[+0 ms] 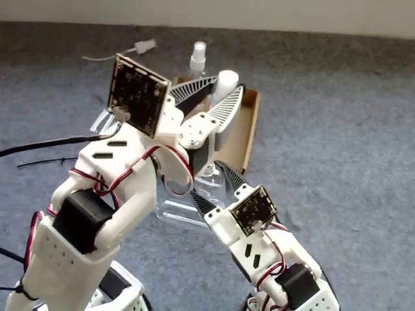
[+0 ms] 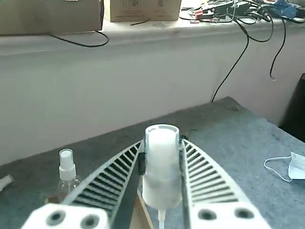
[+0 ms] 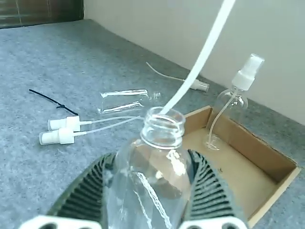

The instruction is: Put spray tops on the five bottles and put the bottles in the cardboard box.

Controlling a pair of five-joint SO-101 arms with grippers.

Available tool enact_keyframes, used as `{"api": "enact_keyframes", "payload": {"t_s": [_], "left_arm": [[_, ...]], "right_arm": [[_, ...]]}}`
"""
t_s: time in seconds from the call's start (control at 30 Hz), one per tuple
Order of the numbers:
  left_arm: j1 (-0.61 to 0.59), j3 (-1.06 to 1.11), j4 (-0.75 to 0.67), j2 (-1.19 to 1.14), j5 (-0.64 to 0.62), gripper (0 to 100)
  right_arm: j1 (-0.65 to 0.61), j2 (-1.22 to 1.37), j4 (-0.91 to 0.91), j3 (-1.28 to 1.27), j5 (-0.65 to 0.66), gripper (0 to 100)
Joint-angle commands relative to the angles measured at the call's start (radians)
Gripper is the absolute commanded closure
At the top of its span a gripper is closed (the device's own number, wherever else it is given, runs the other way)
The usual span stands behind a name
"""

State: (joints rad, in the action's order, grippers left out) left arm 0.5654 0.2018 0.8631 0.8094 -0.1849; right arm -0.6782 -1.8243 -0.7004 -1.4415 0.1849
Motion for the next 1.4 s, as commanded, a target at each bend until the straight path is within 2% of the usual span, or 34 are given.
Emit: {"api": "enact_keyframes", "payload": {"t_s": [0.0, 0.23, 0.43, 0.67, 0.77, 0.93, 1.37], "left_arm": [[0.016, -0.010, -0.017, 0.030, -0.015, 92], [0.016, -0.090, -0.017, 0.027, -0.025, 92], [0.018, -0.113, -0.020, 0.025, -0.158, 92], [0.001, -0.056, -0.017, 0.033, -0.140, 92], [-0.036, -0.064, -0.032, 0.033, -0.086, 92], [-0.077, -0.102, -0.043, 0.033, -0.080, 92], [-0.033, -0.012, -0.046, 0.033, -0.084, 92]], "right_arm": [[0.012, -0.012, 0.024, 0.007, -0.009, 99.5], [0.012, -0.012, 0.024, 0.007, -0.009, 99.5], [0.012, -0.012, 0.024, 0.007, -0.009, 99.5], [0.012, -0.012, 0.022, 0.007, -0.009, 99.5], [0.012, -0.012, 0.022, 0.007, -0.009, 99.5], [0.012, -0.012, 0.022, 0.007, -0.009, 99.5], [0.012, -0.012, 0.022, 0.007, -0.009, 99.5]]}}
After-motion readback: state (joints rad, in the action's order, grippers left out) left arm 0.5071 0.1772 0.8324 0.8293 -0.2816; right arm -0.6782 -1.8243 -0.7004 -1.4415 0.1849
